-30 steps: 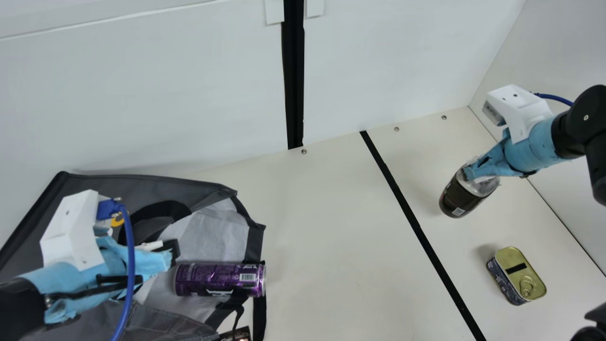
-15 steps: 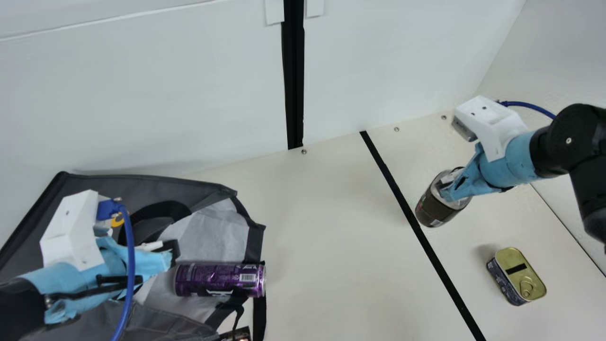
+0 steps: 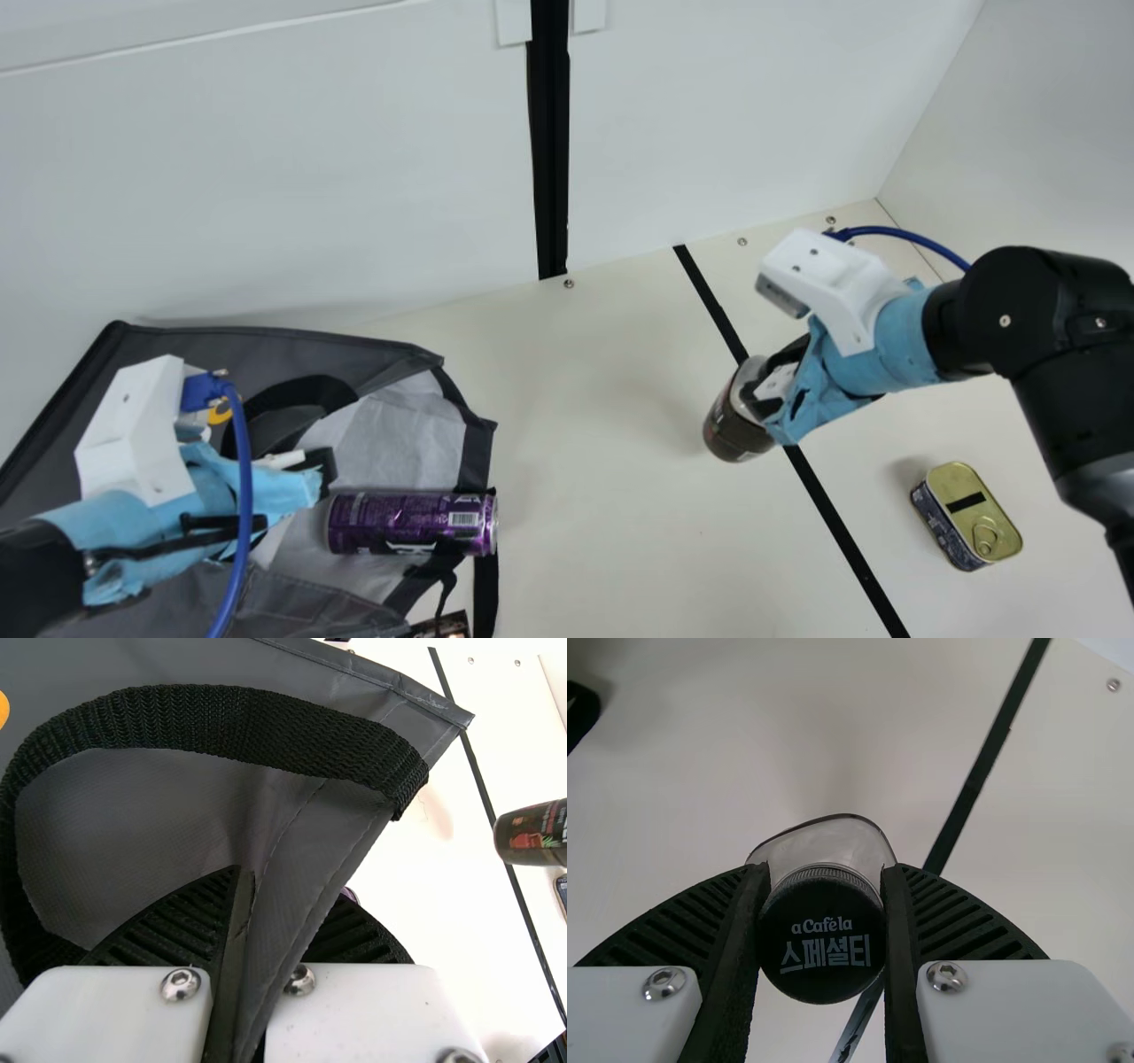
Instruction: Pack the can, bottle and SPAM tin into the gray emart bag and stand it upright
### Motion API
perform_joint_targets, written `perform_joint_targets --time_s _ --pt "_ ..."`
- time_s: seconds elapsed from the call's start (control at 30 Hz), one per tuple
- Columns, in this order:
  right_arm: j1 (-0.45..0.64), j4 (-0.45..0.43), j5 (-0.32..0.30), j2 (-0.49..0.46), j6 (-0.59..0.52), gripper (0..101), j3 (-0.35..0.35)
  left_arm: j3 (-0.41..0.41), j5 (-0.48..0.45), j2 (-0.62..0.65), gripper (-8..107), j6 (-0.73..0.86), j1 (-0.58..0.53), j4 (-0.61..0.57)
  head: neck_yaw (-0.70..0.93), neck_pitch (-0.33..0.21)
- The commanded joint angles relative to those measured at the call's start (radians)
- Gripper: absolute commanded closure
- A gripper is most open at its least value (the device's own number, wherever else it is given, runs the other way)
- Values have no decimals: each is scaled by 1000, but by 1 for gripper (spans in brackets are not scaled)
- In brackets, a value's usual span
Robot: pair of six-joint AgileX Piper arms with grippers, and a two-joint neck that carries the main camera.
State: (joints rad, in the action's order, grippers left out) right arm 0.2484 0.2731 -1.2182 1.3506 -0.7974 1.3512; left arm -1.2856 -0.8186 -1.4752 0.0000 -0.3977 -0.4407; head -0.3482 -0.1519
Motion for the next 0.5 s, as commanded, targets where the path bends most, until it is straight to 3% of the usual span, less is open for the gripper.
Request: perform_joint_targets --time_s 0.0,0.47 --pt "-14 14 -2 -7 -42 101 -13 0 0 0 107 0 0 0 -1 -23" --pt "-85 107 -2 -67 -238 101 -113 0 0 0 107 0 0 0 -1 -23"
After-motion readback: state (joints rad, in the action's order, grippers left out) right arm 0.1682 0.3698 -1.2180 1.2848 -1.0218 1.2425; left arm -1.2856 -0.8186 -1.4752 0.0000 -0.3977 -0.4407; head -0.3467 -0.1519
